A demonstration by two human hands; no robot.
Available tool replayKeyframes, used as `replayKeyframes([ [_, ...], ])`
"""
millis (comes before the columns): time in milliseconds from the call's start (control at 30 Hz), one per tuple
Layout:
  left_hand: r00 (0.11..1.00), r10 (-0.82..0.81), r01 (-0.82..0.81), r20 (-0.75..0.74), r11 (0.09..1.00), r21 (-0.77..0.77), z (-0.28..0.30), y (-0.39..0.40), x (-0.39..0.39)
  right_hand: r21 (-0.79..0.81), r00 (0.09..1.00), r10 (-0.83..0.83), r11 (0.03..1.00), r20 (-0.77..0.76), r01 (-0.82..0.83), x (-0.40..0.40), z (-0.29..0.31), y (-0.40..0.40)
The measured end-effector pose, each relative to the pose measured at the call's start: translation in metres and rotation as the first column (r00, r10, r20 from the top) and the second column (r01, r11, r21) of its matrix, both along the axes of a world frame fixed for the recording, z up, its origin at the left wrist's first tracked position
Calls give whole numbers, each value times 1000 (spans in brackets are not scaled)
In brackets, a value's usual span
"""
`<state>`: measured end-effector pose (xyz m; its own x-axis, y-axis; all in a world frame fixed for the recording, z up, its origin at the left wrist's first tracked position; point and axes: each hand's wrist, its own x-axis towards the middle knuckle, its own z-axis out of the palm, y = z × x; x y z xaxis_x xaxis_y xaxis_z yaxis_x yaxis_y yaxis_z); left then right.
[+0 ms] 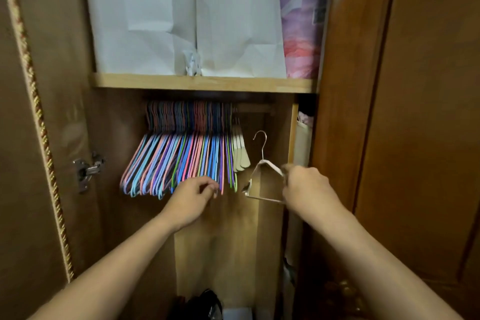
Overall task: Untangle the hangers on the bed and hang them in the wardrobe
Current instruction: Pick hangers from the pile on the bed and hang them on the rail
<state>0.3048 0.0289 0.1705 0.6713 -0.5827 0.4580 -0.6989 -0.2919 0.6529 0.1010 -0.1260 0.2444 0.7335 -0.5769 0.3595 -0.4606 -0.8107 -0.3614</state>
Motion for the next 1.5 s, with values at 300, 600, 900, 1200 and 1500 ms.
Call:
replayKeyframes([
  [300,906,230,-298,356,943,150,72,34,60,-250,979,-137,953,154,173,118,42,-21],
  [600,927,234,-301,294,930,209,60,50,81,-151,993,-85,984,80,96,175,21,-40],
  [900,936,241,-307,256,914,263,56,47,75,-85,1000,11,996,0,-11,188,11,-43],
  [1200,912,378,-408,157,876,257,28,53,16,-366,905,279,918,321,-153,155,2,-13],
  [1500,667,721,-672,-185,690,267,-62,143,-166,-42,591,803,595,78,-803,80,-109,132],
])
